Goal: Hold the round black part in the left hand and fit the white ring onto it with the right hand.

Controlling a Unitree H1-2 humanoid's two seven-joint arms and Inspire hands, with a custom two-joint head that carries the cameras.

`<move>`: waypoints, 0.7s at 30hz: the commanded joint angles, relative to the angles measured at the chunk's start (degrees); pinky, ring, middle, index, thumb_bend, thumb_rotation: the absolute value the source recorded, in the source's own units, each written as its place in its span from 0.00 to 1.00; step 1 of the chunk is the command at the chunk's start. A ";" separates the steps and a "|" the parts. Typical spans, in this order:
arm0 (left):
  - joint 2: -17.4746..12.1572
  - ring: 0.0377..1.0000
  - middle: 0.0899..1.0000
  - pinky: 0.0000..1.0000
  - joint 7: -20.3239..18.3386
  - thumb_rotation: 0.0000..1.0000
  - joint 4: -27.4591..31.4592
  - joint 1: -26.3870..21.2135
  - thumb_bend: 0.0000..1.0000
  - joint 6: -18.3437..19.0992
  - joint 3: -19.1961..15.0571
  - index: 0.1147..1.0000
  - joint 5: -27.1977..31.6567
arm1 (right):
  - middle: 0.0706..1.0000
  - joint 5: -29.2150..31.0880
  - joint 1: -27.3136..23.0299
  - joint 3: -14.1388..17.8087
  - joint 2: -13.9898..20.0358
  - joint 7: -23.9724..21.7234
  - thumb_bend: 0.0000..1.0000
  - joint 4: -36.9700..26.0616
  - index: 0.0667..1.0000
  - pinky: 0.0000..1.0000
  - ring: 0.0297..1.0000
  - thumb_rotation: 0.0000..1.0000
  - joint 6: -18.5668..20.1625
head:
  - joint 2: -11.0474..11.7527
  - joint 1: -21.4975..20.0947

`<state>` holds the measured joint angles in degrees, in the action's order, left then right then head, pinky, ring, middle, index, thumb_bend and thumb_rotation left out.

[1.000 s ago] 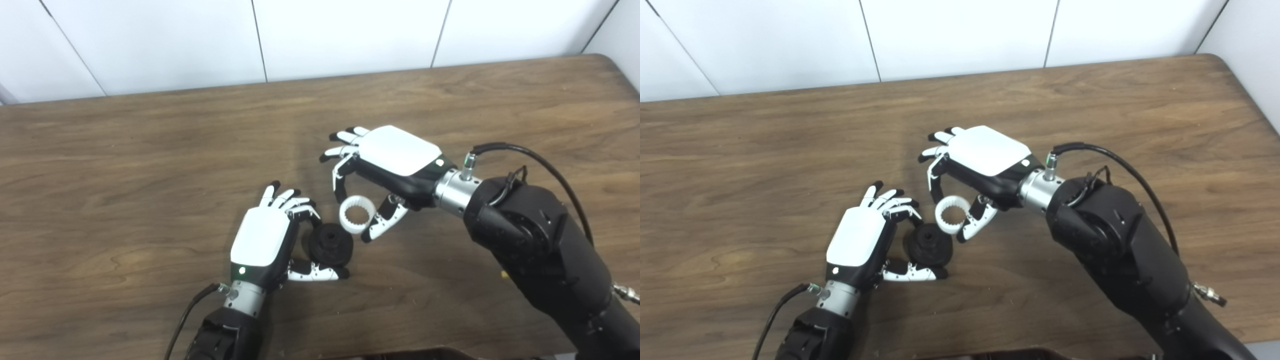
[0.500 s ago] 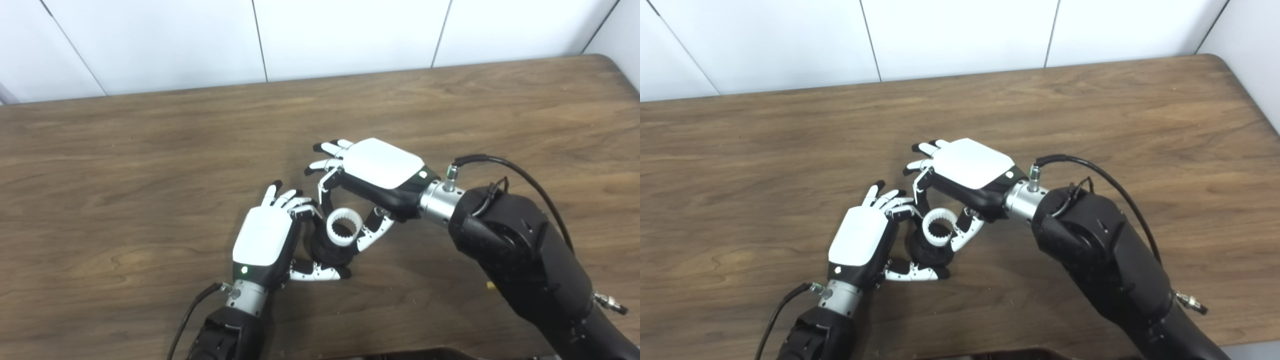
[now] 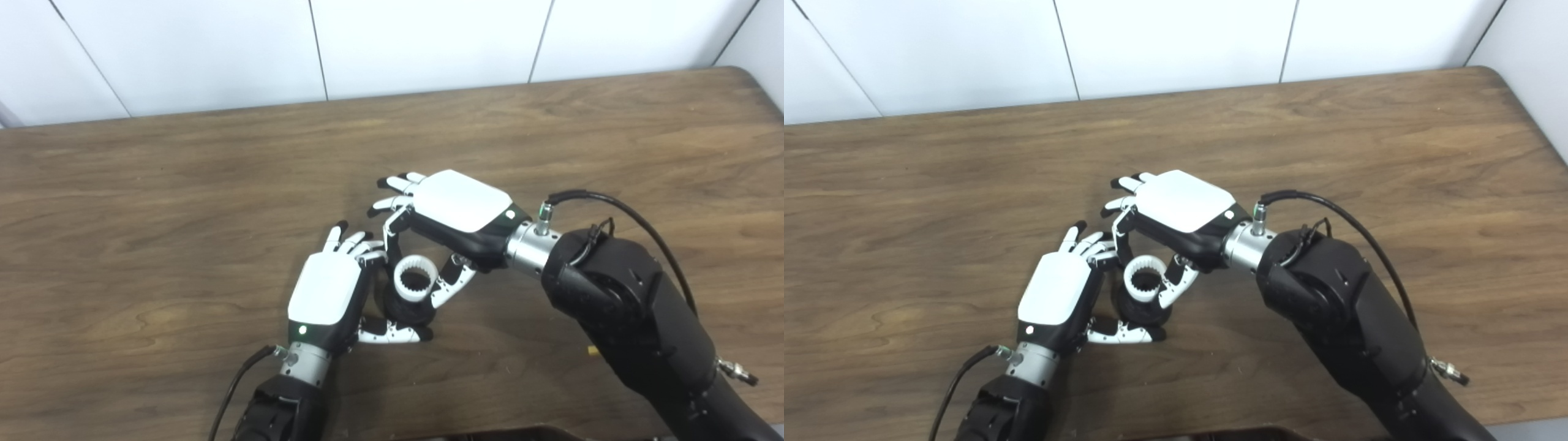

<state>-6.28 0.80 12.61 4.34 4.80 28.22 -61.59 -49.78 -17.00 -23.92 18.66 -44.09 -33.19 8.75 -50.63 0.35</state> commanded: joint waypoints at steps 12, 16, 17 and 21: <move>0.50 0.86 0.75 1.00 -2.47 0.05 0.41 -0.11 0.52 -0.06 0.94 0.42 -0.02 | 0.86 -0.20 -1.07 0.56 -0.25 0.34 0.52 -0.23 0.45 0.99 0.98 0.13 -1.63 | -0.17 0.02; 0.43 0.86 0.74 1.00 -2.62 0.05 0.54 -0.21 0.52 -0.04 0.91 0.42 -0.14 | 0.86 -0.25 -1.13 0.53 -0.38 -0.05 0.52 -0.42 0.45 0.99 0.99 0.13 -1.35 | -0.37 -0.08; 0.44 0.86 0.74 1.00 -2.66 0.05 0.58 -0.21 0.52 0.00 0.91 0.42 -0.22 | 0.86 -0.26 -1.11 0.54 -0.41 -0.07 0.52 -0.44 0.45 0.99 0.99 0.13 -1.35 | -0.37 -0.08; 0.51 0.86 0.74 1.00 -3.29 0.05 1.01 -0.13 0.52 0.33 0.91 0.42 -0.22 | 0.86 -0.33 -1.09 0.54 -0.54 -0.34 0.52 -0.74 0.45 1.00 0.99 0.13 -1.20 | -0.51 -0.01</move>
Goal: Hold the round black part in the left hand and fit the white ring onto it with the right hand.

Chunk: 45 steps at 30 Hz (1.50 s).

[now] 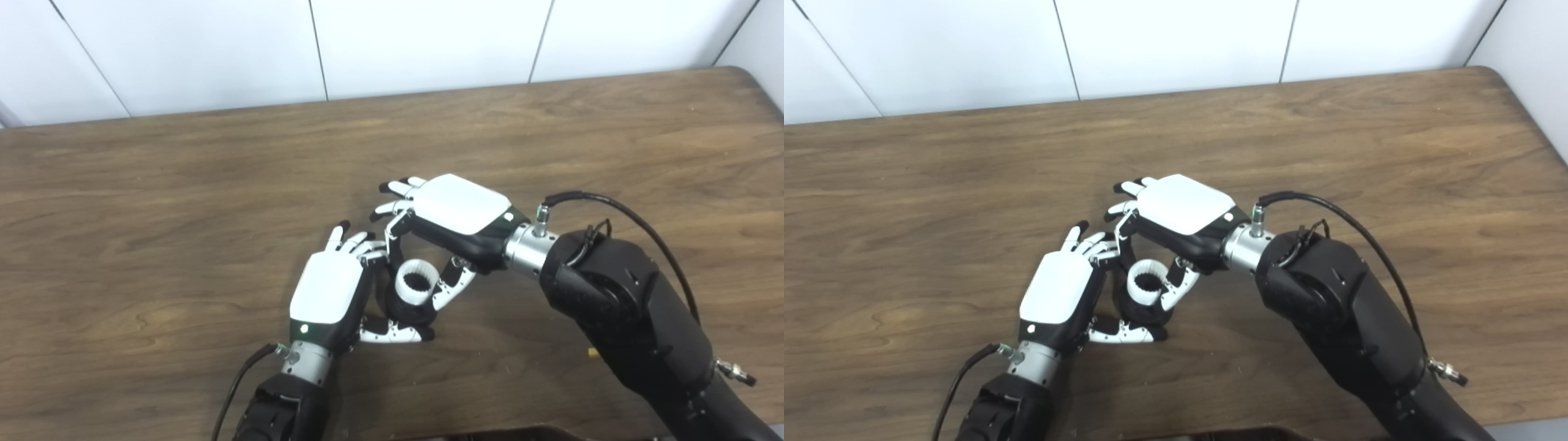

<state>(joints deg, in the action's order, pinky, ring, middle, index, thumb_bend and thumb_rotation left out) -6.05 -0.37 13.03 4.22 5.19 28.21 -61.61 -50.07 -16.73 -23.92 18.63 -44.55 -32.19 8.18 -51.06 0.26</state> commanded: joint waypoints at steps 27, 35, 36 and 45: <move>0.39 0.87 0.74 1.00 -2.18 0.05 0.34 -0.53 0.52 0.42 1.39 0.42 -0.62 | 0.85 -0.06 -0.44 0.56 -1.09 0.86 0.52 -0.88 0.45 0.99 0.98 0.13 -1.52 | -0.17 0.12; 0.39 0.87 0.74 1.00 -2.06 0.05 0.36 -0.48 0.52 0.41 1.42 0.42 -0.65 | 0.86 -0.03 -0.07 0.56 -0.87 0.79 0.52 -0.77 0.45 0.98 0.99 0.13 -2.08 | -0.17 0.12; 0.38 0.87 0.74 1.00 -2.04 0.05 0.35 -0.50 0.52 0.36 1.42 0.42 -0.58 | 0.86 -0.04 0.03 0.51 -0.87 0.84 0.52 -0.68 0.45 0.98 0.99 0.13 -2.20 | -0.17 0.12; 0.34 0.87 0.74 1.00 -2.02 0.05 0.43 -0.48 0.52 0.32 1.45 0.42 -0.27 | 0.86 -0.21 0.38 0.70 -1.06 0.91 0.52 -0.22 0.45 0.97 0.98 0.13 -2.58 | -0.17 0.12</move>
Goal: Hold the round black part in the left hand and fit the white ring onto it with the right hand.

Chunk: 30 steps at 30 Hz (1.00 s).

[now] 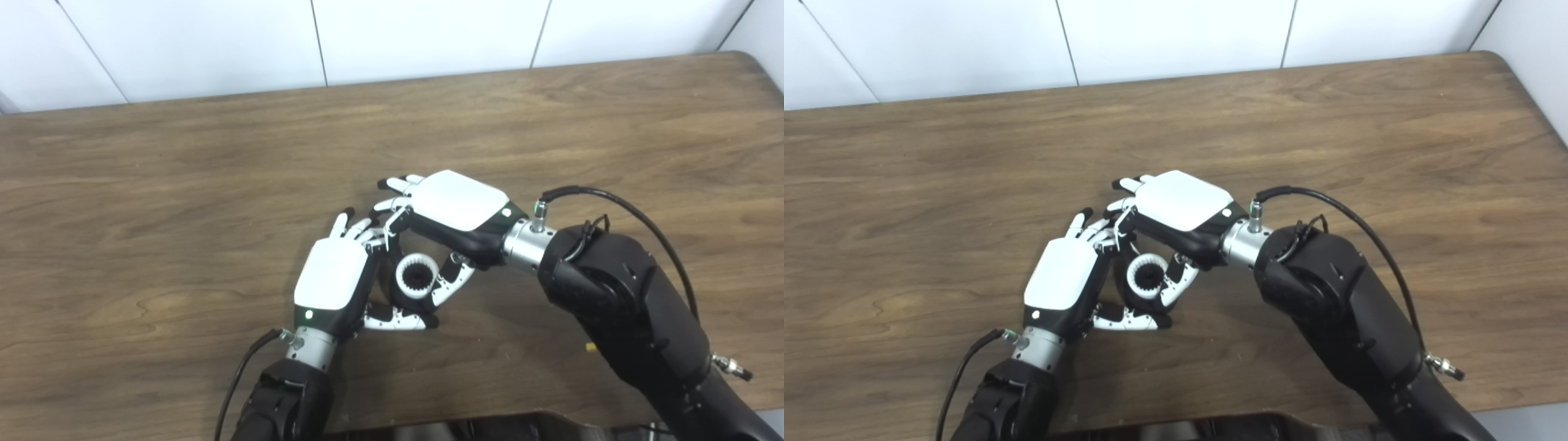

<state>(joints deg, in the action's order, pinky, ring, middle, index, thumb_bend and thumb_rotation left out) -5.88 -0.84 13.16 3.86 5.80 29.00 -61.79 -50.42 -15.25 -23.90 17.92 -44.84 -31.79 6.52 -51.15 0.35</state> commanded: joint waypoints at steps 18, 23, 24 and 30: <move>0.18 0.86 0.74 1.00 -1.06 0.05 -0.36 -0.44 0.52 -0.32 0.68 0.42 -0.40 | 0.92 -1.29 -2.42 0.73 0.26 -0.87 0.98 -0.82 0.61 0.98 1.00 0.28 -0.58 | -0.02 -0.77; 0.10 0.87 0.74 1.00 -1.08 0.06 -0.42 -0.51 0.52 -0.37 0.66 0.42 -0.34 | 0.92 -1.30 -2.46 0.92 0.07 -1.05 1.00 -0.75 0.63 0.98 1.00 0.29 -0.61 | 0.03 -0.84; 0.10 0.87 0.74 1.00 -1.11 0.06 -0.42 -0.52 0.52 -0.35 0.66 0.42 -0.33 | 0.92 -1.28 -2.45 0.93 0.06 -1.05 1.00 -0.72 0.63 0.98 1.00 0.29 -0.66 | 0.03 -0.84; 0.04 0.86 0.74 1.00 -0.71 0.05 -0.56 -0.50 0.52 -0.56 0.64 0.42 -0.27 | 0.91 -1.22 -2.59 1.02 0.24 -1.50 1.00 -0.84 0.62 0.97 1.00 0.28 -0.63 | 0.03 -0.84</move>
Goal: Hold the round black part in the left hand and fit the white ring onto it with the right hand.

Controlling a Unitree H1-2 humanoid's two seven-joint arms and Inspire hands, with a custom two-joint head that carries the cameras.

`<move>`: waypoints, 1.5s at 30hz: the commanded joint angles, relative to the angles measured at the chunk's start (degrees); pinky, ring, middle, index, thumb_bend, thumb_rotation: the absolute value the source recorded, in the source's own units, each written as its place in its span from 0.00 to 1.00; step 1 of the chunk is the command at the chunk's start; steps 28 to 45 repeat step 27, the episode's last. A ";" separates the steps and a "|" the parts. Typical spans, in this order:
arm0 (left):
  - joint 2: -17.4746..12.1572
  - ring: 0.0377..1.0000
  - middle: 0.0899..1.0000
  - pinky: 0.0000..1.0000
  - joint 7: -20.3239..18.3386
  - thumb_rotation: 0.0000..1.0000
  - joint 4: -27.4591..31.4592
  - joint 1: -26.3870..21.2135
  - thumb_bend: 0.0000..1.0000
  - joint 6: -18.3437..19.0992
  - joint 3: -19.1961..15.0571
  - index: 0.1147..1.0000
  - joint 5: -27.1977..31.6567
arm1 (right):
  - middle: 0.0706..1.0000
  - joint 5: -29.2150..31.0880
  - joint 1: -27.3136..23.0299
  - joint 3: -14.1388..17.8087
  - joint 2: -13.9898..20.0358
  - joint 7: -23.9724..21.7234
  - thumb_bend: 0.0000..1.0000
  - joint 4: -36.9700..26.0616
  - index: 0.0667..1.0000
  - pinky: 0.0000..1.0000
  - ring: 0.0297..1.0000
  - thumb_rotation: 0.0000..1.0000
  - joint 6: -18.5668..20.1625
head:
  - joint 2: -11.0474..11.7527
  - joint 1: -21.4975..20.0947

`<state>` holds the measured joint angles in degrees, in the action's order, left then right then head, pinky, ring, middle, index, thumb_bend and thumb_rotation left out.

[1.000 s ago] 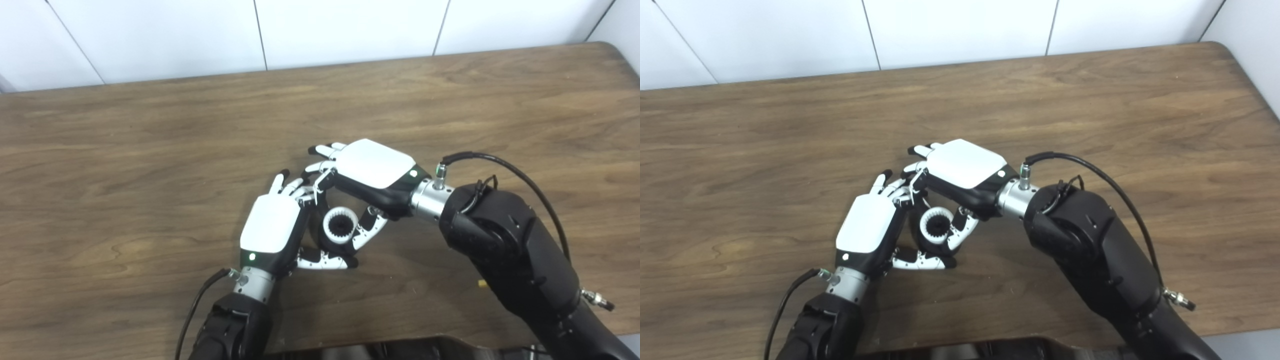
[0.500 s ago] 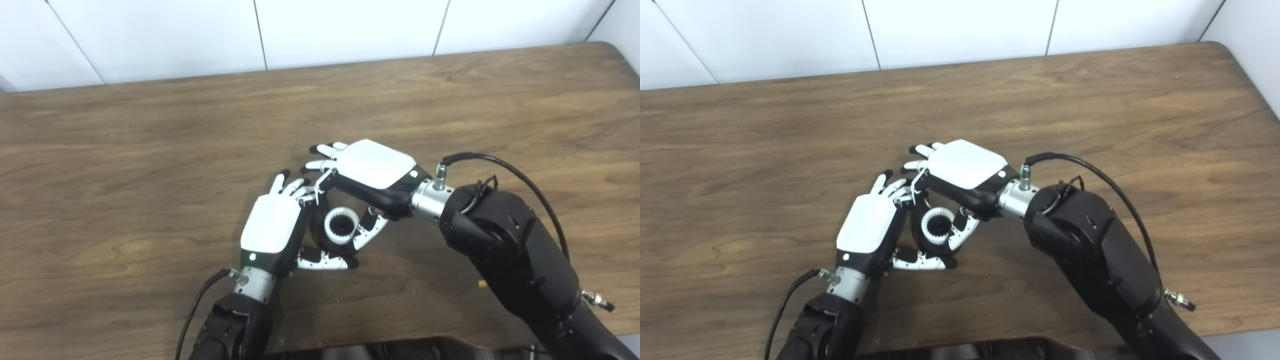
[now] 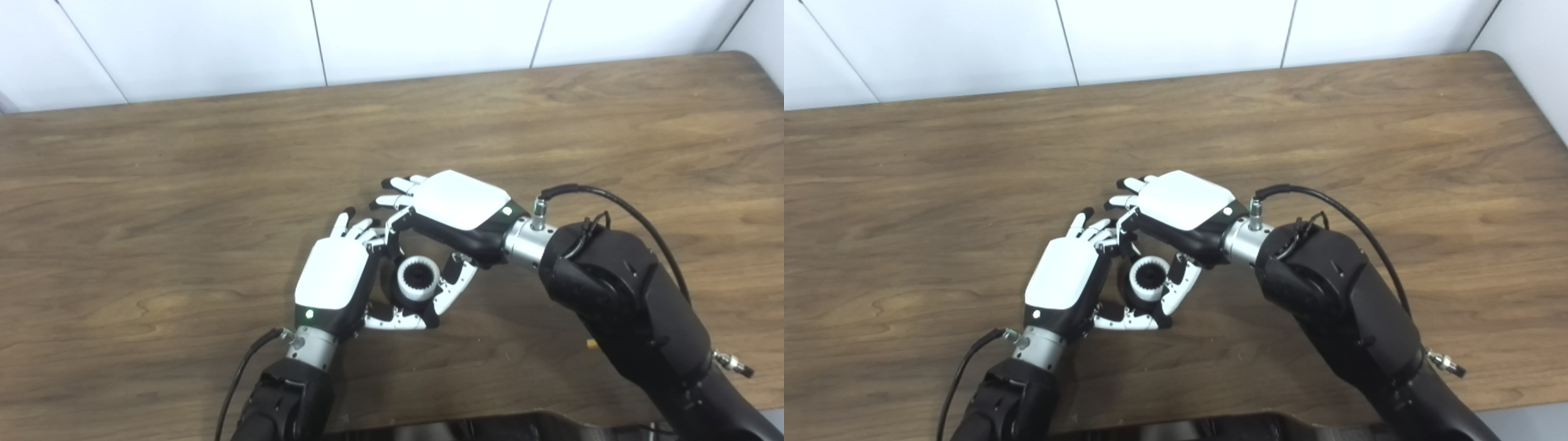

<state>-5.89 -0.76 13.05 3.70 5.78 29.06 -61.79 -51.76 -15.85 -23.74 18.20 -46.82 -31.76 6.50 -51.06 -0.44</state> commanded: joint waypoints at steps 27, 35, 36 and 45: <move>-0.72 0.86 0.73 1.00 -0.18 0.05 -0.22 0.16 0.52 -0.83 -0.13 0.42 -0.07 | 0.91 3.48 -1.07 13.38 4.93 0.46 1.00 -4.35 0.65 0.99 1.00 0.28 4.24 | 0.53 -0.91; -0.72 0.86 0.73 1.00 -0.18 0.05 -0.22 0.16 0.52 -0.83 -0.13 0.42 -0.07 | 0.91 3.48 -1.07 13.38 4.93 0.46 1.00 -4.35 0.65 0.99 1.00 0.28 4.24 | 0.53 -0.91; -0.72 0.86 0.73 1.00 -0.18 0.05 -0.22 0.16 0.52 -0.83 -0.13 0.42 -0.07 | 0.91 3.48 -1.07 13.38 4.93 0.46 1.00 -4.35 0.65 0.99 1.00 0.28 4.24 | 0.53 -0.91; -0.72 0.86 0.73 1.00 -0.18 0.05 -0.22 0.16 0.52 -0.83 -0.13 0.42 -0.07 | 0.91 3.48 -1.07 13.38 4.93 0.46 1.00 -4.35 0.65 0.99 1.00 0.28 4.24 | 0.53 -0.91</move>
